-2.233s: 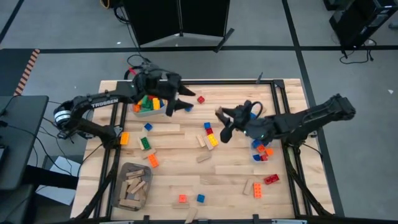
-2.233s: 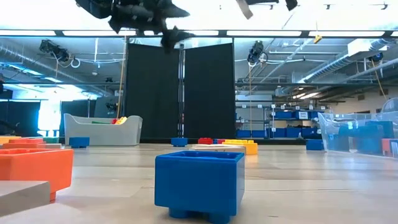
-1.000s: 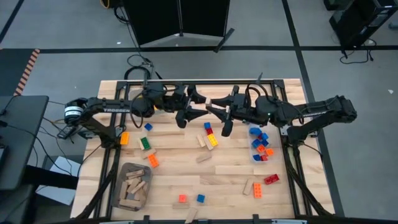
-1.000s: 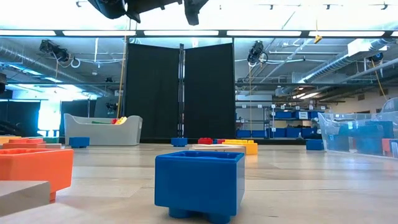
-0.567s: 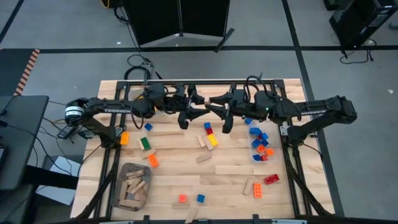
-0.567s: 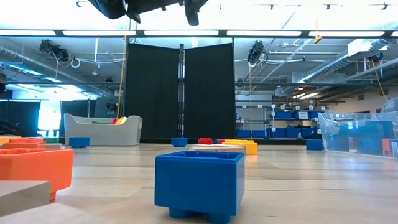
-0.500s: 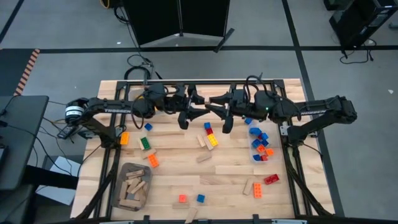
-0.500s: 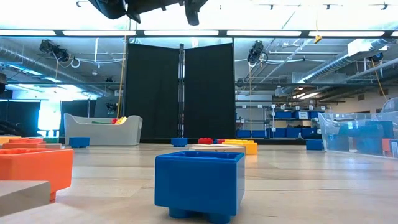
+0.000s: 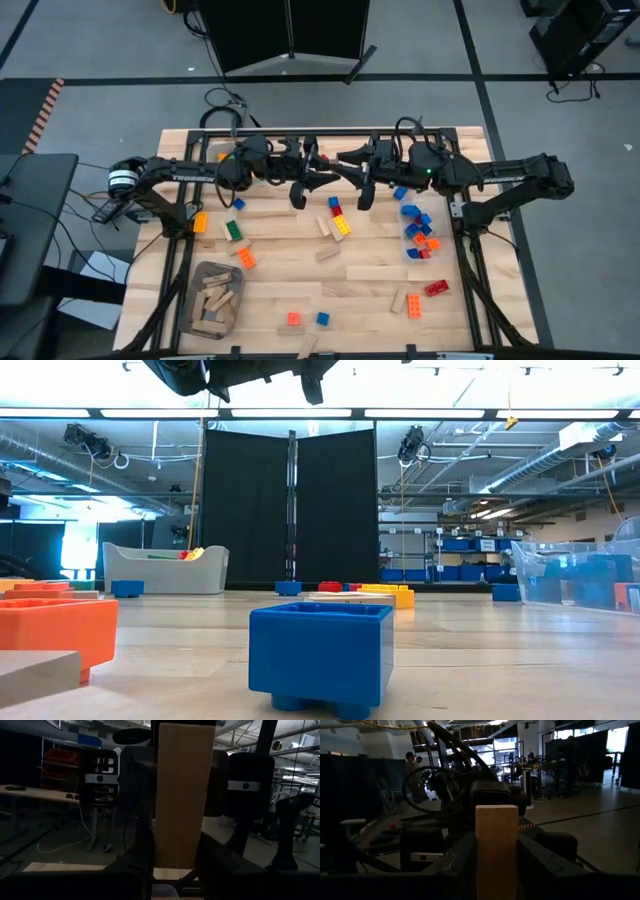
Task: Sort blocks by size
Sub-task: Put the brown block into the black bin, then put the top center blue game piece into the transparent bin, then put the small blue game piece into the transparent bin
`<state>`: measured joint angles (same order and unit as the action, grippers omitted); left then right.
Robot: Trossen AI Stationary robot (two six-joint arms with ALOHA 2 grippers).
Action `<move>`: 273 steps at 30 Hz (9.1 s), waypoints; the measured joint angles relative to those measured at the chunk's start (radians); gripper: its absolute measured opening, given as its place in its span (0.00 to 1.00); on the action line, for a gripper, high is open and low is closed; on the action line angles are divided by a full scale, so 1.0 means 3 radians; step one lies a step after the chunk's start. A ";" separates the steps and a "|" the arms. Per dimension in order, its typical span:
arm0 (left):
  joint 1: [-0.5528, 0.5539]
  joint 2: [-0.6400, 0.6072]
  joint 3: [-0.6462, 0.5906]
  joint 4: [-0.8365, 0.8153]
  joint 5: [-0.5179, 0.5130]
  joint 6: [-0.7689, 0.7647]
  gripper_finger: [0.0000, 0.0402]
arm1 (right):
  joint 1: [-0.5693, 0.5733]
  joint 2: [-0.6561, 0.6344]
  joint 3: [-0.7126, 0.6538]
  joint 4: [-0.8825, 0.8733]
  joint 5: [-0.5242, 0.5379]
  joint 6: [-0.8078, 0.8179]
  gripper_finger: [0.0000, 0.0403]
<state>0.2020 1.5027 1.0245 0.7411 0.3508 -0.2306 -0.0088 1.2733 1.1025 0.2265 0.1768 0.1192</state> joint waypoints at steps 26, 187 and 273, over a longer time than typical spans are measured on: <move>0.0340 -0.1418 0.0004 -0.2393 -0.0926 -0.0215 0.29 | -0.0129 -0.0437 -0.0005 -0.0884 0.0009 0.0229 0.60; -0.0257 -0.3206 -0.1029 -0.4339 -0.2326 0.1022 0.46 | -0.1091 0.4078 0.3858 -0.3950 -0.0374 0.0365 0.73; -0.0258 -0.3437 -0.1025 -0.4409 -0.2336 0.0754 0.46 | -0.0833 0.3987 0.3291 -0.3612 0.0085 0.1587 0.07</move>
<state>0.1246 0.4717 0.7170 -0.5815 -0.3500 -0.0044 -0.2587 2.4694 2.0899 -0.8571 0.2024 0.5954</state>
